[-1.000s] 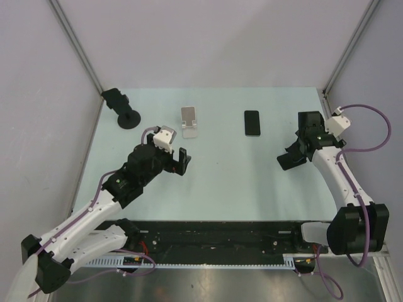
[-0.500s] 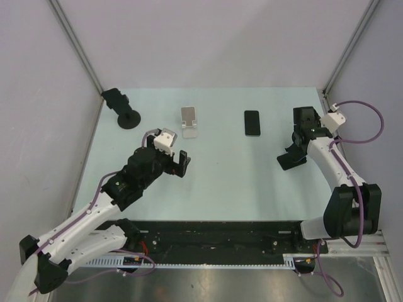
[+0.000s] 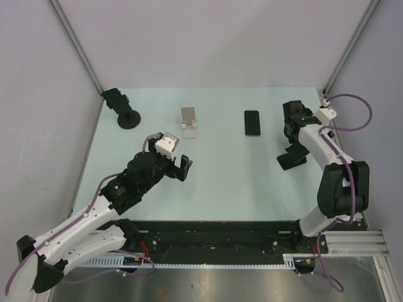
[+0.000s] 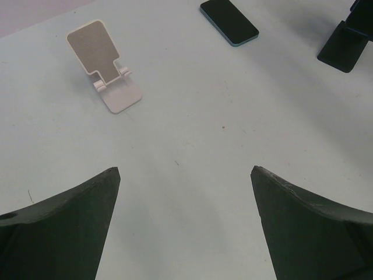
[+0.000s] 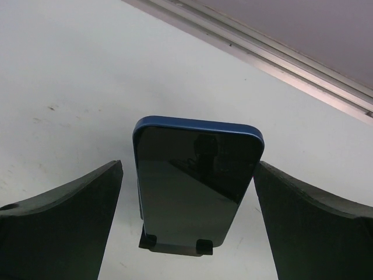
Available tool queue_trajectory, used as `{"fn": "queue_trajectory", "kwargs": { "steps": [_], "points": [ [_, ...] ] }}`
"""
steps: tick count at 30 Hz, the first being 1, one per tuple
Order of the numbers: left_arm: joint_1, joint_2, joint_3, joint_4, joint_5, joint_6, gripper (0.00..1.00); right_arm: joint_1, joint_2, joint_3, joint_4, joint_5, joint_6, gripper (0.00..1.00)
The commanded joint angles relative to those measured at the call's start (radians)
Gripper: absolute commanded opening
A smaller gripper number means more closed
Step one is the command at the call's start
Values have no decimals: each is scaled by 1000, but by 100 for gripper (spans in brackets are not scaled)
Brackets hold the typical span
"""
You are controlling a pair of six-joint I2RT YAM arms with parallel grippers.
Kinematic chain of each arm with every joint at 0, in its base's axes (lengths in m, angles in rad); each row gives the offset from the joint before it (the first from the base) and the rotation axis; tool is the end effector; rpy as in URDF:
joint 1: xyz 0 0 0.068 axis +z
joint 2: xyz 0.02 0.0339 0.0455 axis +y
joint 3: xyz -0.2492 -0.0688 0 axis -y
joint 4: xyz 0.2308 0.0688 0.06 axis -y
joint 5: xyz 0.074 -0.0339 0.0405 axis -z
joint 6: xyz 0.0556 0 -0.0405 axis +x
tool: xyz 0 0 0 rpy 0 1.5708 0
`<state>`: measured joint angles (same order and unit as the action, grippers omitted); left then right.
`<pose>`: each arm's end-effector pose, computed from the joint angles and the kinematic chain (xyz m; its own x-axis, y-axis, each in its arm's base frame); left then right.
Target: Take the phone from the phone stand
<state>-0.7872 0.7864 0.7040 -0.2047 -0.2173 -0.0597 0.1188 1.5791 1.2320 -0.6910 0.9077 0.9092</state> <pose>0.1510 -0.1346 0.2944 -0.2321 0.1504 -0.9610 0.5329 0.8462 0.0037 0.3175 -0.0062 0.2474 -0.2695 0.4570 -0.8477 0.8742 0.4852 -0.0164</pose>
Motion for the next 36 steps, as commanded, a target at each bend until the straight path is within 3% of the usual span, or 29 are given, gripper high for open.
{"fn": "queue_trajectory", "kwargs": {
  "steps": [1, 7, 10, 26, 29, 36],
  "points": [
    [-20, -22, -8, 16, -19, 32, 100, 5, 50, 49, -65, 77, 80, 100],
    [-35, -33, -11, 18, -17, 34, 100, 15, 85, 50, -74, 80, 103, 99],
    [-40, -38, -12, 18, -17, 34, 100, 19, 88, 50, -88, 88, 122, 92],
    [-52, -30, -17, 18, -24, 38, 100, 51, -13, 50, -59, 88, 44, 27],
    [-53, -26, -17, 19, -22, 38, 100, 53, -50, 50, -27, 71, -32, 20],
    [-58, -21, -17, 16, -21, 40, 100, 71, -160, 50, 62, 25, -232, 18]
  ]
}}
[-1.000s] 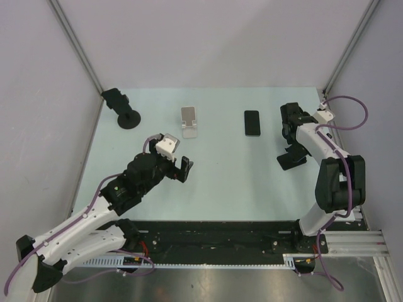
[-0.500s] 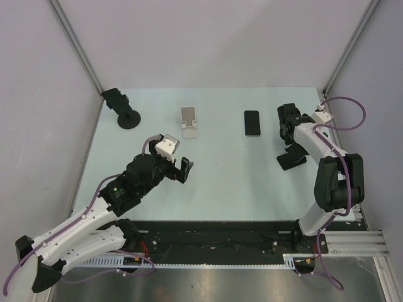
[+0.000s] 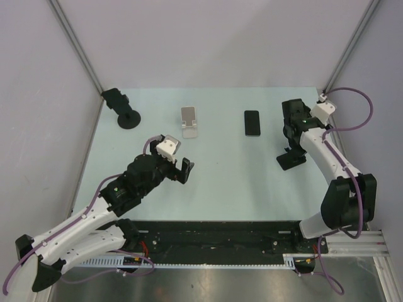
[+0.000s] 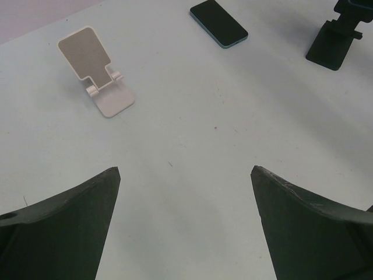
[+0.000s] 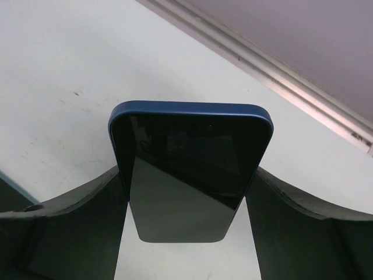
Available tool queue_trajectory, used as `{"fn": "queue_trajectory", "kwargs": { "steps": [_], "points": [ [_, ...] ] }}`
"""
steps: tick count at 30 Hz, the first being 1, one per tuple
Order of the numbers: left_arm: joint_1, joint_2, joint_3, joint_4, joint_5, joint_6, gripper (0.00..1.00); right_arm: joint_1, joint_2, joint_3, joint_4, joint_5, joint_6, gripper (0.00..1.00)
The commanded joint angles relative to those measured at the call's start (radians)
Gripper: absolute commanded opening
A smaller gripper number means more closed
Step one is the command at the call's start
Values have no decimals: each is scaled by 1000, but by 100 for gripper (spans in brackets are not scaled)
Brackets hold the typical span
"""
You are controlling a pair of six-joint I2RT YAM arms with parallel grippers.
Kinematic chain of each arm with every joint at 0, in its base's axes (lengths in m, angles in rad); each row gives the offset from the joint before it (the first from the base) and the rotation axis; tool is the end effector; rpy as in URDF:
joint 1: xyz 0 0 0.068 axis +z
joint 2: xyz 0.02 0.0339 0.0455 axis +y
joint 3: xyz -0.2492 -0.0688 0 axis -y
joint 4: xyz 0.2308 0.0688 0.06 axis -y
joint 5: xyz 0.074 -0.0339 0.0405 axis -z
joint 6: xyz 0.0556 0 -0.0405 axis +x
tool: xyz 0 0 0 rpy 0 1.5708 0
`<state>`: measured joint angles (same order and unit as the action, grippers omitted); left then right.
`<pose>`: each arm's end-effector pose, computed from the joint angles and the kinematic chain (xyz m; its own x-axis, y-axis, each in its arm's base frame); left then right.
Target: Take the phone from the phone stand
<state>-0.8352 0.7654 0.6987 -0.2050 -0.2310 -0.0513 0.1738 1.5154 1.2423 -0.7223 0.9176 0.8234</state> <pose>0.1423 -0.1383 0.2963 -0.2093 0.1568 -0.9652 0.5638 0.8259 0.0120 0.3064 0.0090 0.2674 -0.3266 0.3952 -0.8586 0.8240 0.5641 -0.0538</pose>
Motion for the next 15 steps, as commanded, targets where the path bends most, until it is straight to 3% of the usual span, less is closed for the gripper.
{"fn": "queue_trajectory", "kwargs": {
  "steps": [1, 8, 11, 15],
  "points": [
    [-10, 2, -10, 18, -8, 31, 100, 19, -112, 40, 137, 1, -192, 16],
    [-7, 28, 4, 18, -37, 42, 100, 70, -193, 52, 336, -294, -544, 12],
    [24, 43, 16, 15, -24, 38, 100, 75, -158, 115, 325, -443, -647, 12],
    [91, 52, 21, 16, -18, 19, 100, 75, -37, 227, 262, -529, -760, 12]
  ]
}}
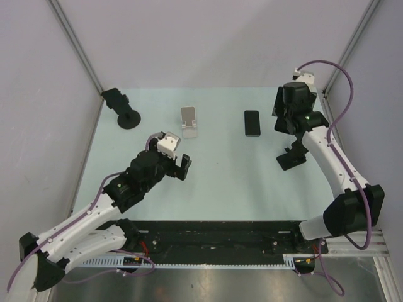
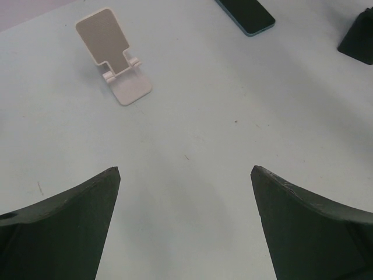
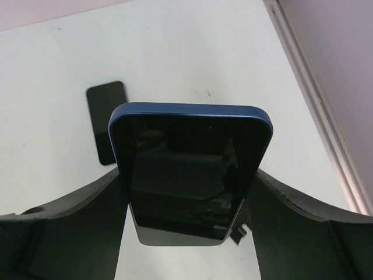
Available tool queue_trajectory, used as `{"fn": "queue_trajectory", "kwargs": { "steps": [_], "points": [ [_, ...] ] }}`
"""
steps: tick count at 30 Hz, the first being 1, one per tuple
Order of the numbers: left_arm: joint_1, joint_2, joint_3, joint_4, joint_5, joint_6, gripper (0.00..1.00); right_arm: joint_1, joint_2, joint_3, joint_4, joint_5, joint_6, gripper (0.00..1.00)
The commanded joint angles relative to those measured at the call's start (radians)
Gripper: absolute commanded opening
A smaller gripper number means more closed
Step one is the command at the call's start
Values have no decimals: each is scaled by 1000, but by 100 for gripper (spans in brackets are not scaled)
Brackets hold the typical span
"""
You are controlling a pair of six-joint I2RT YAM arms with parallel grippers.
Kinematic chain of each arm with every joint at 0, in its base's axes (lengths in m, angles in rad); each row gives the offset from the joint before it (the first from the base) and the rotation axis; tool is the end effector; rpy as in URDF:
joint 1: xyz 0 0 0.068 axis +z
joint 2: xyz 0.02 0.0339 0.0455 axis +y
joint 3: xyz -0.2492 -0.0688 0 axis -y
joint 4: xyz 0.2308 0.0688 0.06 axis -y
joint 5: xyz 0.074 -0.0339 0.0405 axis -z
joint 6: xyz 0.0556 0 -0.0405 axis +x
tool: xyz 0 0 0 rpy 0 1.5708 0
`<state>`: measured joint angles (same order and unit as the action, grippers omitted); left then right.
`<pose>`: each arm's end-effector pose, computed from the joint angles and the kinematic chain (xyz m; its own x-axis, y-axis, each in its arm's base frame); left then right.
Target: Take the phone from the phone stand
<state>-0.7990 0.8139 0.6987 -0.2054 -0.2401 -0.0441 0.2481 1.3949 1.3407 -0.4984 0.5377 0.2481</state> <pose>0.1535 -0.1388 0.2874 -0.2433 0.1886 -0.9514 0.5285 0.8483 0.0330 0.3111 0.0494 0.3424 -0.4413 0.1058 -0.8911 0.3301 0.9425 -0.0516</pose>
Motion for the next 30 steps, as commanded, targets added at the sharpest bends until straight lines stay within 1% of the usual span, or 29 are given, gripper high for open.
{"fn": "queue_trajectory", "kwargs": {
  "steps": [1, 3, 4, 5, 6, 7, 9, 11, 13, 14, 17, 23, 27, 30],
  "points": [
    [87, 7, 21, 11, -8, 10, 100, -1, 110, 155, 25, -166, -228, 12],
    [116, 13, 21, 15, -14, 6, 100, -7, 179, 254, -40, -214, -268, 13],
    [141, 22, 21, 15, -24, 7, 100, -12, 253, 287, -61, -223, -286, 13],
    [150, 27, 19, 15, -33, 9, 100, -13, 291, 355, -80, -234, -324, 12],
    [159, 33, 18, 15, -42, 10, 100, -15, 327, 385, -110, -235, -340, 13],
    [173, 37, 16, 17, -66, 9, 100, -21, 407, 417, -124, -235, -354, 10],
    [184, 45, 10, 18, -96, 12, 100, -27, 484, 509, -159, -239, -371, 7],
    [204, 66, 2, 23, -142, 12, 100, -47, 580, 560, -173, -255, -377, 6],
    [216, 86, -2, 34, -169, 19, 100, -65, 633, 616, -173, -277, -377, 7],
    [221, 105, -7, 40, -191, 21, 100, -81, 686, 636, -175, -307, -379, 7],
    [241, 143, -14, 64, -197, 20, 100, -105, 784, 721, -201, -363, -395, 8],
    [256, 225, -19, 93, -194, -14, 100, -145, 934, 876, -265, -421, -369, 9],
    [257, 275, -7, 100, -203, -7, 100, -168, 1004, 931, -296, -453, -351, 13],
    [271, 295, -2, 103, -193, -2, 100, -181, 1035, 940, -289, -495, -342, 18]
  ]
}}
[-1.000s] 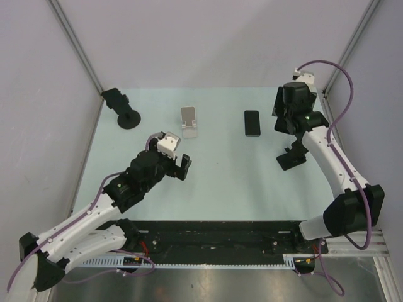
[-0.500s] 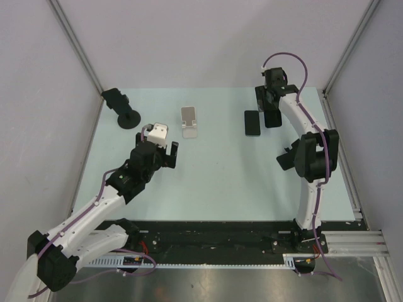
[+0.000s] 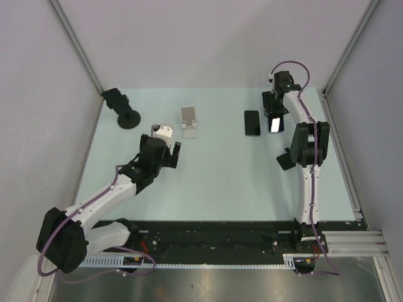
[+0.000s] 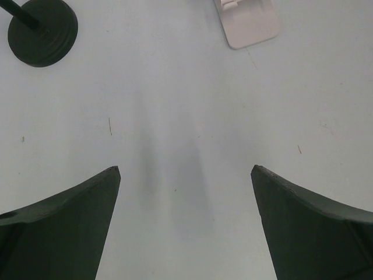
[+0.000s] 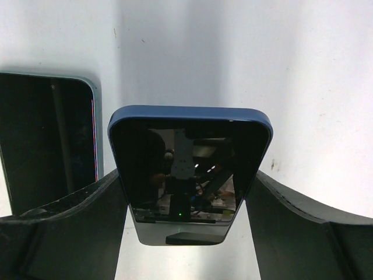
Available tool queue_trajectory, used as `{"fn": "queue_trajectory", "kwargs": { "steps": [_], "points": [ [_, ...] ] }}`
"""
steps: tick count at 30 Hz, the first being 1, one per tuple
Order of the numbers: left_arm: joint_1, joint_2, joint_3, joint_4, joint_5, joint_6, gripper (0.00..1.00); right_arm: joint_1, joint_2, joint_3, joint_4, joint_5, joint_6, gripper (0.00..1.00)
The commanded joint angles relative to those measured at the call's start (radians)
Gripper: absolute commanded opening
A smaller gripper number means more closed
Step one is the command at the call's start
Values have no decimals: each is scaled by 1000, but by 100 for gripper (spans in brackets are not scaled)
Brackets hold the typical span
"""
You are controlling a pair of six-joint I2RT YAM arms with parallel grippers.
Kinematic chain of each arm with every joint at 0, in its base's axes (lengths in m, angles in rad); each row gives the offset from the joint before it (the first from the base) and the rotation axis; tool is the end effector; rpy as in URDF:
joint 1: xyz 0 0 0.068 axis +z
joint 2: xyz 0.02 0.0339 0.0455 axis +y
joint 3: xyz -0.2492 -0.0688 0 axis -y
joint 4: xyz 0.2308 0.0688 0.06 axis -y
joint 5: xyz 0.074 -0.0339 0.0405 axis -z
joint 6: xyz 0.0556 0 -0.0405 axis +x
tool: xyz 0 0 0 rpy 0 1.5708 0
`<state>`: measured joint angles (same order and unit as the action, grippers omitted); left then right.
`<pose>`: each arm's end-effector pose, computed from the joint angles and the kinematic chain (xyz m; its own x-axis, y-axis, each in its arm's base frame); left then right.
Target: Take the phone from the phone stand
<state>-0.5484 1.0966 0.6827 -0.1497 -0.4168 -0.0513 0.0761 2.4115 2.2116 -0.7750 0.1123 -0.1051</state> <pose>0.2227 -0.1097 0.2306 -0.4648 0.2290 -0.8553 0.1610 0.9717 0.1726 0.5153 0.0330 0.1857 -0.8194 -0.1670 -0.5484 -0.0993 0.9835 -0.1511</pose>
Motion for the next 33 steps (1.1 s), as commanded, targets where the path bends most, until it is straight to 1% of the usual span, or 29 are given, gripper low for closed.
{"fn": "queue_trajectory", "kwargs": {
  "steps": [1, 3, 4, 6, 7, 9, 10, 12, 13, 15, 16, 18, 19, 22, 26, 30, 33],
  "points": [
    [24, 19, 15, 47, -8, 4, 100, -12, 30, 72, -12, -94, 13, 21],
    [30, 20, 18, 48, -1, -1, 100, -13, 41, 77, -15, -102, 18, 24],
    [30, 22, 18, 48, 1, -1, 100, -13, 52, 77, -15, -103, 19, 30],
    [31, 23, 18, 50, 3, -1, 100, -15, 60, 77, -6, -131, 30, 35],
    [30, 22, 18, 50, 6, -1, 100, -13, 64, 76, -6, -134, 33, 39],
    [30, 20, 18, 48, 9, -1, 100, -13, 77, 76, 2, -140, 45, 43],
    [31, 19, 20, 48, 10, -1, 100, -13, 78, 74, 5, -145, 50, 46],
    [31, 16, 21, 50, 7, 2, 100, -13, 84, 71, 14, -142, 61, 49],
    [31, 13, 20, 50, 4, 2, 100, -13, 83, 60, 23, -132, 79, 57],
    [31, 5, 18, 50, 1, 2, 100, -15, 78, 46, 46, -125, 91, 64],
    [31, 5, 18, 52, 1, 2, 100, -15, 78, 42, 49, -126, 99, 71],
    [30, 5, 20, 50, 9, 2, 100, -15, 75, 34, 59, -126, 100, 77],
    [30, 5, 20, 49, 10, 1, 100, -15, 71, 28, 63, -125, 100, 81],
    [31, 6, 23, 50, 13, -2, 100, -15, 57, 16, 74, -114, 100, 89],
    [30, -4, 23, 50, 10, -4, 100, -16, 32, 14, 75, -117, 100, 95],
    [31, -6, 24, 52, 12, -4, 100, -25, -8, -12, 83, -123, 140, 94],
    [30, -9, 25, 52, 16, -5, 100, -56, -58, -55, 118, -183, 192, 92]
  ]
}}
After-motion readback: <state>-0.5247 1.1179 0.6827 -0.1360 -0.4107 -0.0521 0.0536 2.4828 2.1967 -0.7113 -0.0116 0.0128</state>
